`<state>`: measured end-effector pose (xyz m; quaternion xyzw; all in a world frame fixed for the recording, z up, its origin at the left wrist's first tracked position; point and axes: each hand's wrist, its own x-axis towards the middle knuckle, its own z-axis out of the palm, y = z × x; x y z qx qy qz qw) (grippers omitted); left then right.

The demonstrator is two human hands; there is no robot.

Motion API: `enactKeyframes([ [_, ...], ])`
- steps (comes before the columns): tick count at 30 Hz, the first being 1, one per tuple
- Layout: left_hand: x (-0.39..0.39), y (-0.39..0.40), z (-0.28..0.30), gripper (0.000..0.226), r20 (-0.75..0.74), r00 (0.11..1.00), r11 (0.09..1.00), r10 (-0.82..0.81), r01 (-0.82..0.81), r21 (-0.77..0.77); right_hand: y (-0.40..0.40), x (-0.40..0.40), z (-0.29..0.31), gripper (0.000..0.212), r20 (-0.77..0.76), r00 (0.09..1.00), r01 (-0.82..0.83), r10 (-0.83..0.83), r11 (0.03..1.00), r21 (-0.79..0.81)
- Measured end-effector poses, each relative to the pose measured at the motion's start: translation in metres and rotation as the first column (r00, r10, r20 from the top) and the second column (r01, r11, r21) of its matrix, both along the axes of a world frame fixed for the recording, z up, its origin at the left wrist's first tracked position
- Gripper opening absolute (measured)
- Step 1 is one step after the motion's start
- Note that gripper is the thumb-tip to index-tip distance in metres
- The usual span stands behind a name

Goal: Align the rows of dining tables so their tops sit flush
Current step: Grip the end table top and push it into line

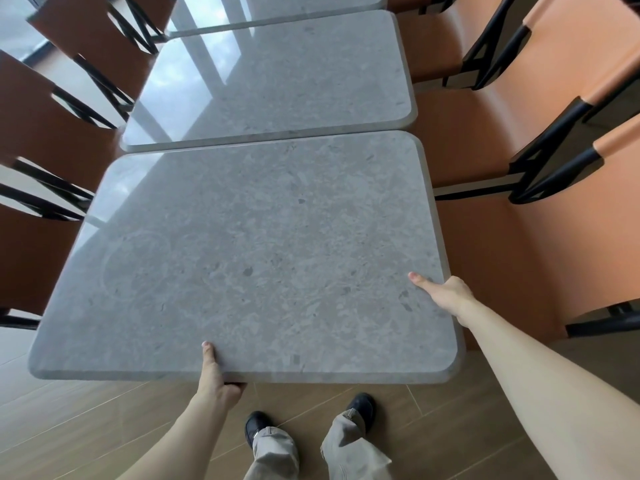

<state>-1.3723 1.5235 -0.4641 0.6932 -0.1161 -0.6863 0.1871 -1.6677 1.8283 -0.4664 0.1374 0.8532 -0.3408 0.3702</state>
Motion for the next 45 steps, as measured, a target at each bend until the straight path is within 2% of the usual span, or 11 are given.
enactKeyframes([
  [4,0.001,-0.003,-0.007,0.037,0.007,1.000,1.000,0.007,-0.007,0.003,0.000,0.000,0.001,0.124,0.022,1.000,0.001,-0.001,1.000,0.016],
  [8,-0.005,0.001,-0.005,0.036,0.069,0.997,1.000,0.022,-0.021,-0.003,0.000,-0.003,0.000,0.150,0.049,0.999,0.022,-0.023,1.000,0.013],
  [10,-0.011,0.005,-0.004,0.040,0.107,0.994,1.000,0.022,-0.020,-0.013,-0.001,-0.004,0.003,0.143,0.062,0.998,0.019,-0.020,1.000,0.014],
  [13,-0.017,0.006,-0.004,0.063,0.136,0.990,0.999,0.037,-0.035,-0.015,-0.001,-0.004,0.004,0.127,0.056,0.998,0.021,-0.022,1.000,0.015],
  [17,-0.006,0.001,-0.015,0.086,0.167,0.982,0.995,0.089,-0.081,-0.055,-0.001,0.005,0.008,0.112,-0.031,0.998,0.053,-0.052,0.998,0.030],
  [20,0.001,0.001,-0.020,0.093,0.149,0.981,0.991,0.127,-0.118,-0.068,0.007,0.024,0.002,0.117,-0.067,0.990,0.126,-0.127,0.992,-0.009],
  [27,0.009,0.008,-0.024,0.089,0.051,0.994,0.993,0.092,-0.088,-0.081,0.012,0.045,-0.001,0.113,-0.058,0.980,0.192,-0.189,0.980,0.057],
  [31,0.007,0.013,-0.022,0.070,0.074,0.997,0.993,0.027,-0.018,-0.120,0.010,0.044,0.002,0.111,-0.053,0.982,0.182,-0.179,0.981,0.061],
  [34,0.011,0.010,-0.022,0.058,0.012,1.000,0.996,-0.014,0.015,-0.090,0.011,0.045,0.007,0.113,-0.038,0.986,0.162,-0.160,0.986,0.040],
  [41,0.021,0.002,-0.025,0.070,-0.081,0.994,0.996,-0.070,0.065,-0.063,0.011,0.051,0.008,0.111,-0.039,0.989,0.144,-0.142,0.989,0.038],
  [45,0.029,0.005,-0.027,0.067,-0.085,0.993,0.995,-0.079,0.073,-0.071,0.021,0.064,0.006,0.115,-0.025,0.984,0.179,-0.178,0.984,0.014],
])
